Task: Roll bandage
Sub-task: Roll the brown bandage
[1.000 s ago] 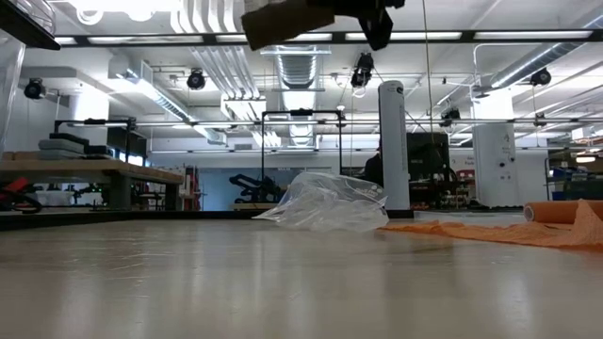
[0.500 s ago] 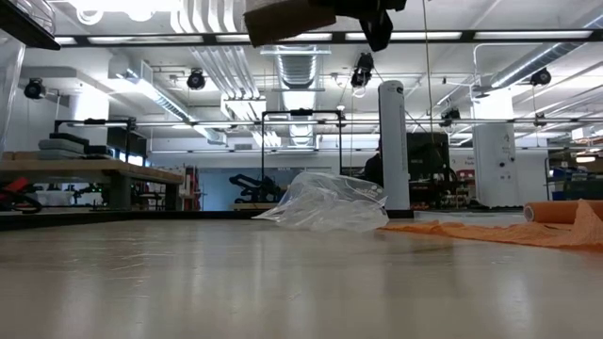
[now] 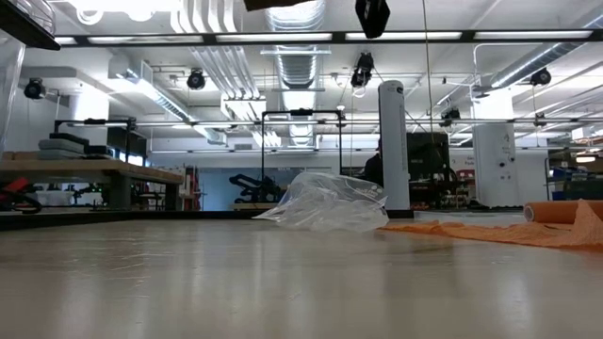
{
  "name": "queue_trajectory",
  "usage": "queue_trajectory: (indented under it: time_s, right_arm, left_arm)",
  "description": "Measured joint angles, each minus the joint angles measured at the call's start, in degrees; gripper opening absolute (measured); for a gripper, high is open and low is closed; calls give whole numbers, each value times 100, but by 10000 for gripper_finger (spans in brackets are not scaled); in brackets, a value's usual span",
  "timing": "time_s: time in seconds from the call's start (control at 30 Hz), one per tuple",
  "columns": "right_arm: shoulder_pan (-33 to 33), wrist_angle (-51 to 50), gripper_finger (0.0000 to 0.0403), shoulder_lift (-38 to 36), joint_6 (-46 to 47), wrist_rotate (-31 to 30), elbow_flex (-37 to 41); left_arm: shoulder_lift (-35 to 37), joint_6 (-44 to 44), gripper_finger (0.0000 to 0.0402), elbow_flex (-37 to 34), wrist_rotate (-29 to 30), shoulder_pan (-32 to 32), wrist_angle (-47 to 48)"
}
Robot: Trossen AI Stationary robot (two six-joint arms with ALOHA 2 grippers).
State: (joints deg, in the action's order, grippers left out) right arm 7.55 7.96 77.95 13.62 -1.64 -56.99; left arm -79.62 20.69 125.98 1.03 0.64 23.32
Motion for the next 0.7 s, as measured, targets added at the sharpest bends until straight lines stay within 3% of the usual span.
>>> queue_trajectory:
  time_s: [0.3,0.5,0.7]
  right_arm:
    - [-93,-298,13,26,-187,251,-151]
    - [82,-786,13,17,-476,1205,-650]
    - [275,-1705,13,-177,-761,1160,-1279]
  left_arm:
    - [-515,-187,0,-785,-148,77,207]
    - [-460,-10,0,-1662,282,763,697]
    - [127,-196,0,-2985,137,1517,586]
